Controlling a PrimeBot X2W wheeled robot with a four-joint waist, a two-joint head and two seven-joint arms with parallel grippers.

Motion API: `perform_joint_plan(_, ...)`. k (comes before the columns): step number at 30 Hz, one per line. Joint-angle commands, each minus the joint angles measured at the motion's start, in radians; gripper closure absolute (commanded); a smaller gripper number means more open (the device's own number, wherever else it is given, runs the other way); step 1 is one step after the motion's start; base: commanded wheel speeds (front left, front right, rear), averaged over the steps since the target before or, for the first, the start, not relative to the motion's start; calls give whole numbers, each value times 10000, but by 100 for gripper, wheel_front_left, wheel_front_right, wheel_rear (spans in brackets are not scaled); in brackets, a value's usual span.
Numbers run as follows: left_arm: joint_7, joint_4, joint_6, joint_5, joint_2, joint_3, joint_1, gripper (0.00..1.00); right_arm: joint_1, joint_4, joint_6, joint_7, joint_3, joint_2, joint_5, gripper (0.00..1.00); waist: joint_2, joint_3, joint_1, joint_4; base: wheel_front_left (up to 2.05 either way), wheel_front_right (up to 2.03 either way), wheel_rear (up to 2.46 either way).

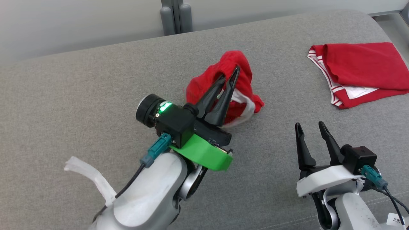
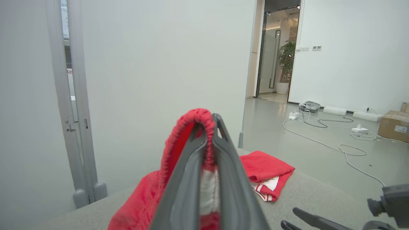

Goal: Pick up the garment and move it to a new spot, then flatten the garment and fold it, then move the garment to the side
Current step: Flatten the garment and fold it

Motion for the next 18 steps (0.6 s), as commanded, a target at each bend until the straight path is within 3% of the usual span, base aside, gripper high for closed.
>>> perform_joint_plan(1,118,-285,141,-29,15,95,-144,100,120,22,-16,-29,-5,-21,-36,0,0,-26,0,10,0,0,0)
perform_joint_plan(7,598,-405,780,-562,442,867,360,100,27,-7,-16,-29,110,-21,65,0,0,107,0,-36,0,0,0)
perform_joint_plan(14,482,1491,1085,-1578,1373,1985,1729,100,-58,-78,-16,-29,22,-22,71,0,0,405,0,-22,0,0,0)
perform_joint_plan(18,296,2533,1137,-2088,1564,2567,2291,100,-97,-44,-16,-31,14,-19,34,0,0,520,0,57,0,0,0)
